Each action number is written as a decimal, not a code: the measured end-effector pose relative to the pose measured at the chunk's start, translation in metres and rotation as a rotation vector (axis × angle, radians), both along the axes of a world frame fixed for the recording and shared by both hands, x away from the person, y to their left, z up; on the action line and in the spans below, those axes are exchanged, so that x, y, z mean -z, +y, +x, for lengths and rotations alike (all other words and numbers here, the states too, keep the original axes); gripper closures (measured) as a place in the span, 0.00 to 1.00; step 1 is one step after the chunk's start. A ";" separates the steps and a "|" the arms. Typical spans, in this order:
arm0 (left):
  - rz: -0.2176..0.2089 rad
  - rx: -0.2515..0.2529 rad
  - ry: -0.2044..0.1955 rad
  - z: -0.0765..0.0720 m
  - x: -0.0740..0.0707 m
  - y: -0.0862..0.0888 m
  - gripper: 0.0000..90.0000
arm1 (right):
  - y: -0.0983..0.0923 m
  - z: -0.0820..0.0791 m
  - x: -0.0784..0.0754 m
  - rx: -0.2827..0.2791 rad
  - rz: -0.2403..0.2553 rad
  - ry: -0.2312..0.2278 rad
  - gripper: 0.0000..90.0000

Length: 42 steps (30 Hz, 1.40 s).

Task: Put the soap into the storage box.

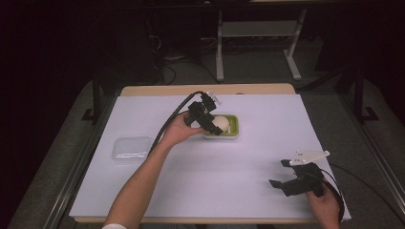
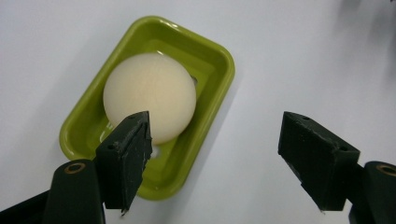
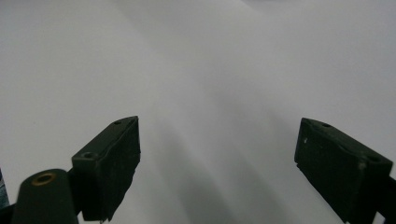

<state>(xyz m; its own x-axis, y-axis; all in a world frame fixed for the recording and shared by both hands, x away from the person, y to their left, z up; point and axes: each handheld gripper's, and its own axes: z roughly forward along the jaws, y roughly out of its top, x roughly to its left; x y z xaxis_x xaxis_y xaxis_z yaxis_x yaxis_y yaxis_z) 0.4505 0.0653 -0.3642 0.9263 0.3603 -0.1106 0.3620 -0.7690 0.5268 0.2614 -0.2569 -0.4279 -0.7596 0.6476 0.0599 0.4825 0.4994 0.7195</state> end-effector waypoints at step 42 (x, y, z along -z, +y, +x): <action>-0.032 -0.009 0.002 -0.059 -0.001 0.049 0.25 | -0.006 0.002 0.001 0.045 0.000 0.006 0.15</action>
<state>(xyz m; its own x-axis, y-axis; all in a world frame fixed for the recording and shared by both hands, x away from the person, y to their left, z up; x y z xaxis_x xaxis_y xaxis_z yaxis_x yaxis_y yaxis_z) 0.3913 0.1146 -0.3631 0.9227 0.3651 -0.1241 0.3702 -0.7482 0.5506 0.2638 -0.2625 -0.4292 -0.7295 0.6810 0.0641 0.5086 0.4773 0.7166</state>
